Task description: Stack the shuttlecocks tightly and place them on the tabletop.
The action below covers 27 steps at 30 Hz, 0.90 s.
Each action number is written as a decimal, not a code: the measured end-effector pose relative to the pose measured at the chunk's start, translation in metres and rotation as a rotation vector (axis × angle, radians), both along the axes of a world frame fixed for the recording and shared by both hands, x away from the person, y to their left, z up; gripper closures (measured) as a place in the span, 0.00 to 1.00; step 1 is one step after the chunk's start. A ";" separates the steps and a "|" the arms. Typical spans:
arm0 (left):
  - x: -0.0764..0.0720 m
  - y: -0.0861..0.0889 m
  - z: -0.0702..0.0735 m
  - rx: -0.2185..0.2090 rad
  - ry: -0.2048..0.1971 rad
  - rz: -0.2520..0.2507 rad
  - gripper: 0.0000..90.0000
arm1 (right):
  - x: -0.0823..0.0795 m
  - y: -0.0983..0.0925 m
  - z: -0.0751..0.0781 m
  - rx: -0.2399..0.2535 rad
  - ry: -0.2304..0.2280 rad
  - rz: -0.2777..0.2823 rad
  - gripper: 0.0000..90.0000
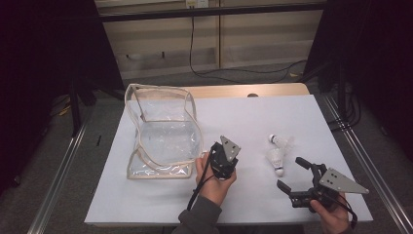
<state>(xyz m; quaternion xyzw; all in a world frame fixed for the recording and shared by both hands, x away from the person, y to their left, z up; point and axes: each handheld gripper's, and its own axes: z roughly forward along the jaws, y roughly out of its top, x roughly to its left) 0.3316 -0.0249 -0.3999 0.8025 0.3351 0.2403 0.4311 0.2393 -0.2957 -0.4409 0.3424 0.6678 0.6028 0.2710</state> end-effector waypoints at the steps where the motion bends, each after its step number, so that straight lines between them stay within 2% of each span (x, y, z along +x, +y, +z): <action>1: 0.001 -0.001 0.001 0.000 -0.001 0.001 1.00 | 0.000 0.000 0.000 -0.001 0.000 0.000 0.01; 9: 0.011 -0.007 0.006 -0.009 -0.004 0.023 1.00 | 0.000 0.000 0.000 -0.001 0.000 0.001 0.01; 17: 0.022 -0.008 0.008 -0.034 0.016 0.038 1.00 | 0.000 0.000 0.000 0.001 0.001 0.001 0.01; 25: 0.025 -0.004 0.015 -0.083 0.040 0.017 1.00 | 0.000 0.000 0.000 0.001 0.003 0.001 0.01; 27: 0.027 -0.004 0.018 -0.095 0.060 0.012 1.00 | 0.000 0.000 0.000 0.003 0.005 0.002 0.01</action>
